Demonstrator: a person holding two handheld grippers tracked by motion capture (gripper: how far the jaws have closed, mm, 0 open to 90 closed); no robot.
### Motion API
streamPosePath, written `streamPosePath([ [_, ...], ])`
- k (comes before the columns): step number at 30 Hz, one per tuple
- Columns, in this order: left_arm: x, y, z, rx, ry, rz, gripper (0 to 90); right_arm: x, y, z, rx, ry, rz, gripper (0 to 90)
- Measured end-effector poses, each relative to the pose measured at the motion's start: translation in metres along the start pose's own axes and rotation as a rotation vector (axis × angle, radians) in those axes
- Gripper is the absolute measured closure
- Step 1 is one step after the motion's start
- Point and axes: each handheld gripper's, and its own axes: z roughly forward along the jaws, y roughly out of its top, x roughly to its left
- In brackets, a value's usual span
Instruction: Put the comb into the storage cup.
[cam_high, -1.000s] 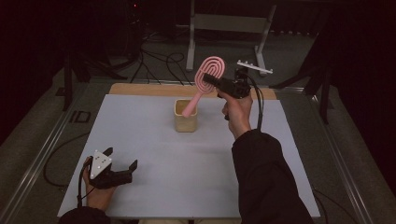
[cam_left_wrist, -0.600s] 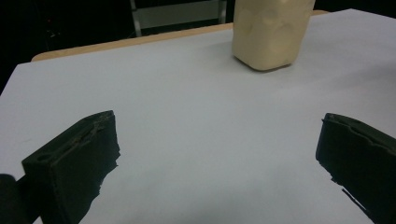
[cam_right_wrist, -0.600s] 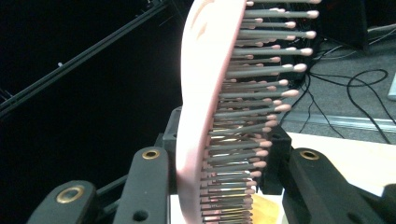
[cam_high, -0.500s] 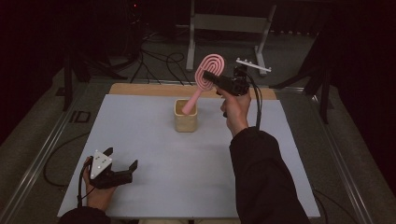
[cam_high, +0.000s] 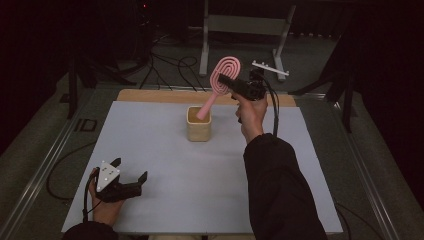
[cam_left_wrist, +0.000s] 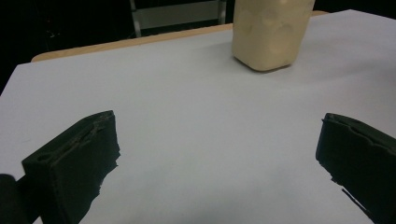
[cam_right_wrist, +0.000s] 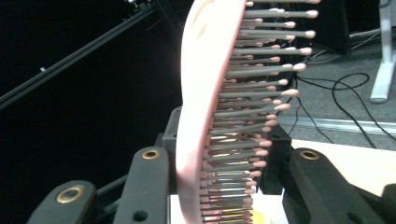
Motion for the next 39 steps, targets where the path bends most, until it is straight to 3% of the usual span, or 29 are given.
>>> streamPosePath([
  [19,0.001,0.000,-0.001,-0.006,-0.006,-0.015,0.2,-0.006,-0.005,0.014,0.003,-0.026,-0.009,64.1],
  [39,0.001,0.000,-0.001,-0.007,-0.014,-0.018,0.2,0.001,-0.013,0.027,0.028,-0.023,-0.024,64.1],
])
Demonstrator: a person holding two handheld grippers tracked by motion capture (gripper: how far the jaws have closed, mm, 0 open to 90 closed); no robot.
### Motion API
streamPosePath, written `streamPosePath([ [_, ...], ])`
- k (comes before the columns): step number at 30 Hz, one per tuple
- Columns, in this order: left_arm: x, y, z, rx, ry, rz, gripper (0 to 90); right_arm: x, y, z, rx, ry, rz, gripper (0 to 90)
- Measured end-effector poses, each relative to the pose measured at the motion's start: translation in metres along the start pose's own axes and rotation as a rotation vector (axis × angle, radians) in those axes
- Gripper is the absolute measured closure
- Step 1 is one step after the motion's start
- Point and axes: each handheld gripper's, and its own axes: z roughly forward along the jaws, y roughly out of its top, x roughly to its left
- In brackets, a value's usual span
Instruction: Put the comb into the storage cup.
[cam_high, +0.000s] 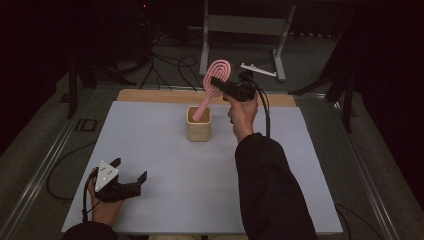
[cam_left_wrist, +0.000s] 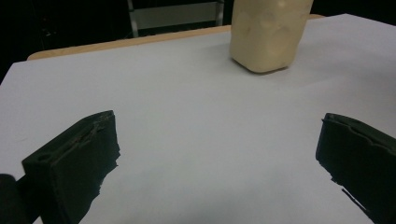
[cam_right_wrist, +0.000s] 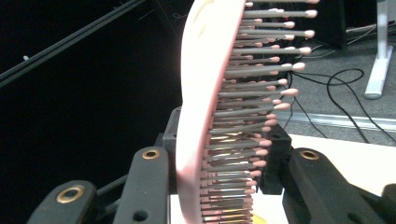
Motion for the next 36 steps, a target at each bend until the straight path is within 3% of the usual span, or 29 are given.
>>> streamPosePath([
  [36,0.000,0.000,0.000,0.004,-0.005,0.005,0.2,0.006,-0.018,0.018,0.055,-0.011,-0.026,64.0],
])
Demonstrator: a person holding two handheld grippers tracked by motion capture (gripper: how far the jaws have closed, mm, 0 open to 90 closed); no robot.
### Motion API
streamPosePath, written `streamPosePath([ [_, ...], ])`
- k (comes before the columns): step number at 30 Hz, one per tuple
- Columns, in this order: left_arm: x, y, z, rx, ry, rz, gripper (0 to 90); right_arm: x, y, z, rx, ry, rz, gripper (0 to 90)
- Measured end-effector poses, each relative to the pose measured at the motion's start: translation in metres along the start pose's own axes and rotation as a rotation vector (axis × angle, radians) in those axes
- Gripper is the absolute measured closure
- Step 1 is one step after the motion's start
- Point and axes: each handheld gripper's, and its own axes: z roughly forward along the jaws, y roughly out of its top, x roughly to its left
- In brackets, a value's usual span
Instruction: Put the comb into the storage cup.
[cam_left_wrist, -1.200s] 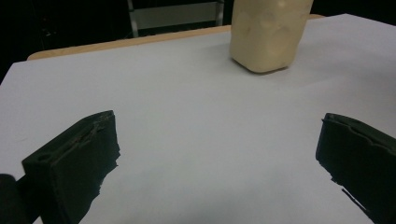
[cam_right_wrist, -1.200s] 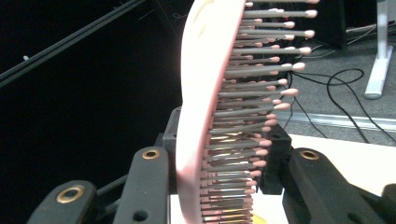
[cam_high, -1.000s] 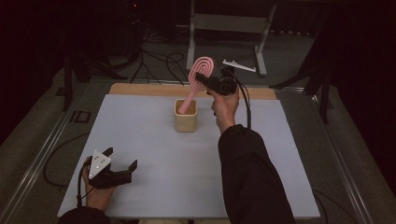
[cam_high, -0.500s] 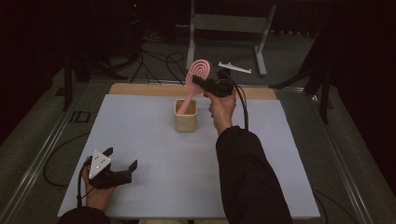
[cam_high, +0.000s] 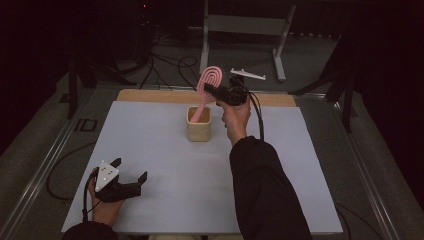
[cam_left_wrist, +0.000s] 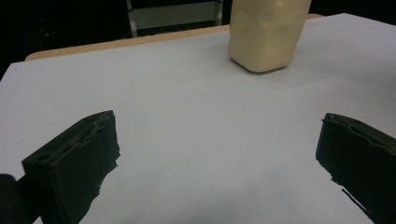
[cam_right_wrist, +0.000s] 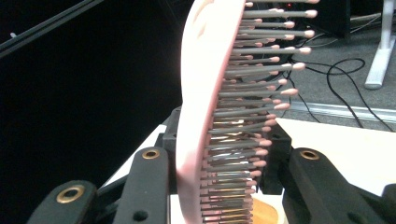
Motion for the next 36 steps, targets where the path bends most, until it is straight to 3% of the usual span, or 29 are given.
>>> streamPosePath([
  [17,0.000,0.000,0.000,0.001,0.002,0.001,0.2,0.003,-0.008,0.008,0.023,-0.012,-0.018,64.0],
  [36,0.000,0.000,0.000,0.001,0.003,0.002,0.2,0.000,-0.015,0.012,0.034,-0.024,-0.004,63.9],
])
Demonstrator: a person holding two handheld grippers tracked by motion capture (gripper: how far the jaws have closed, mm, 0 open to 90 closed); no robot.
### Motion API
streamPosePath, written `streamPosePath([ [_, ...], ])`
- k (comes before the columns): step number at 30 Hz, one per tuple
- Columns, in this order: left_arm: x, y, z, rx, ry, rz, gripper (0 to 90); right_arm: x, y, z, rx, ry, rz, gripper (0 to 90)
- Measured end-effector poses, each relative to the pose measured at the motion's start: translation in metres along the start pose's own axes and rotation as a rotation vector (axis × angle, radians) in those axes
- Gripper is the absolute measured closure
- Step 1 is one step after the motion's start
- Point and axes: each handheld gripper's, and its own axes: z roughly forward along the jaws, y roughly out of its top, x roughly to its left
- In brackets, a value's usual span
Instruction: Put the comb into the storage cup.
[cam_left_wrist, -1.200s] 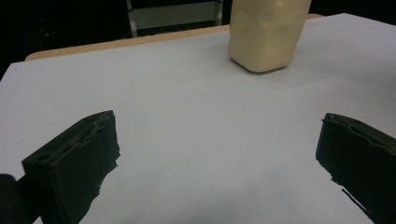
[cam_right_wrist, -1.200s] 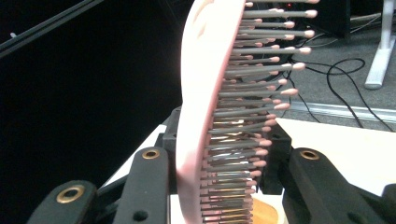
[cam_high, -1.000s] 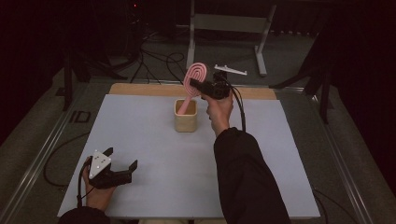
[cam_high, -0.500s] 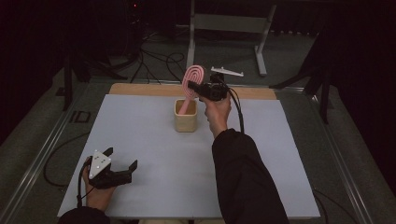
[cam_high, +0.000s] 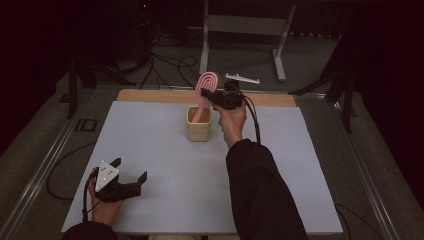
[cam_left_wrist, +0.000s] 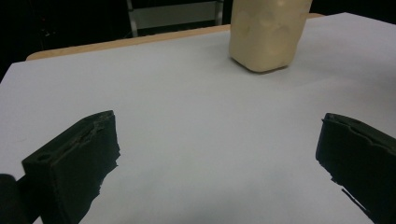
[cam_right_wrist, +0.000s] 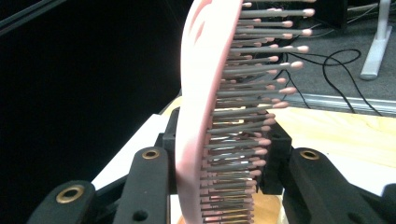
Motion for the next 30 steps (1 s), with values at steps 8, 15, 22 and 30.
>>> streamPosePath([
  [8,-0.0001,0.0000,0.0002,0.001,0.000,0.002,0.2,-0.0016,-0.0044,0.0028,0.006,-0.007,0.007,63.9],
  [15,-0.0003,-0.0001,0.0004,0.001,-0.001,0.002,0.2,-0.0019,-0.0065,0.0046,0.014,-0.007,0.006,63.8],
  [22,-0.0007,-0.0002,0.0010,0.003,-0.001,0.004,0.2,-0.0020,-0.0079,0.0062,0.019,-0.009,0.005,63.8],
  [30,-0.0007,-0.0003,0.0011,0.004,-0.002,0.005,0.2,-0.0022,-0.0096,0.0083,0.029,-0.011,0.005,63.7],
])
